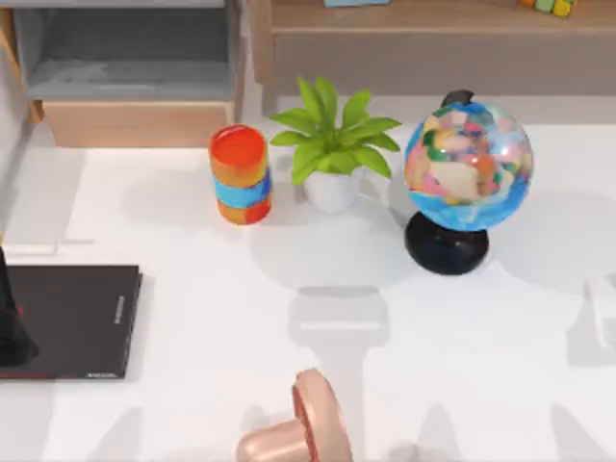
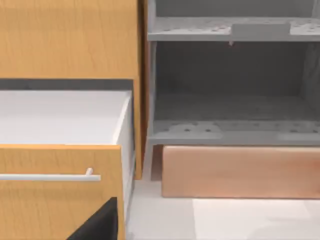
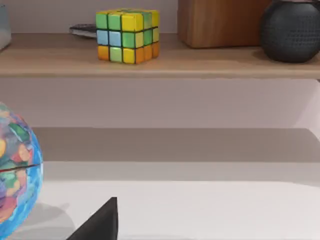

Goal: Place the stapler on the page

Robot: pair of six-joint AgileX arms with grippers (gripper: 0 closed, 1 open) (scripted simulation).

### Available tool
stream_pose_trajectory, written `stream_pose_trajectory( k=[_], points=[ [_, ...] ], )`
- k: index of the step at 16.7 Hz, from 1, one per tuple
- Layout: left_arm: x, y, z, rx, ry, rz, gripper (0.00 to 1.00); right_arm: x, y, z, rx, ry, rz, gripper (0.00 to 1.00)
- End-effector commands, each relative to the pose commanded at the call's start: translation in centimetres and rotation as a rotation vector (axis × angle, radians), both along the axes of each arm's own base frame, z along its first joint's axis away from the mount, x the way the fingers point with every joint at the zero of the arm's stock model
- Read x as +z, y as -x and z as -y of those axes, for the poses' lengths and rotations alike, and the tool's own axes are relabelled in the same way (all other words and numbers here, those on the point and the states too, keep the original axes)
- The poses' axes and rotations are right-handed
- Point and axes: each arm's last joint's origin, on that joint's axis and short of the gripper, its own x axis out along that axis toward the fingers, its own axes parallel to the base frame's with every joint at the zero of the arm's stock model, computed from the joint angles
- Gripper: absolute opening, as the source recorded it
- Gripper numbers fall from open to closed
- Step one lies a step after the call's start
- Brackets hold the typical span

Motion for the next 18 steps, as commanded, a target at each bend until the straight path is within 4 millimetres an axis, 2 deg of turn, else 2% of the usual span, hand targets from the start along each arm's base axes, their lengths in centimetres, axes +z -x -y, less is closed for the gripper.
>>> stream_pose_trajectory(
  k=[3,5,8,11,14,18],
  points=[
    [0.2,0.0,0.0,0.002,0.0,-0.005,1.0,0.0,0.0,0.0,0.0,0.0,0.0,1.0],
    [1.2,0.0,-0.1,0.011,0.0,-0.033,1.0,0.0,0.0,0.0,0.0,0.0,0.0,1.0],
    [4.1,-0.5,-0.4,0.036,0.003,-0.119,1.0,0.0,0.0,0.0,0.0,0.0,0.0,1.0],
    [8.2,-2.1,-0.9,0.072,0.01,-0.246,1.0,0.0,0.0,0.0,0.0,0.0,0.0,1.0],
    [12.7,-5.3,-1.8,0.114,0.023,-0.402,1.0,0.0,0.0,0.0,0.0,0.0,0.0,1.0],
    [17.4,-12.4,-4.0,0.17,0.05,-0.632,1.0,0.0,0.0,0.0,0.0,0.0,0.0,1.0]
  ],
)
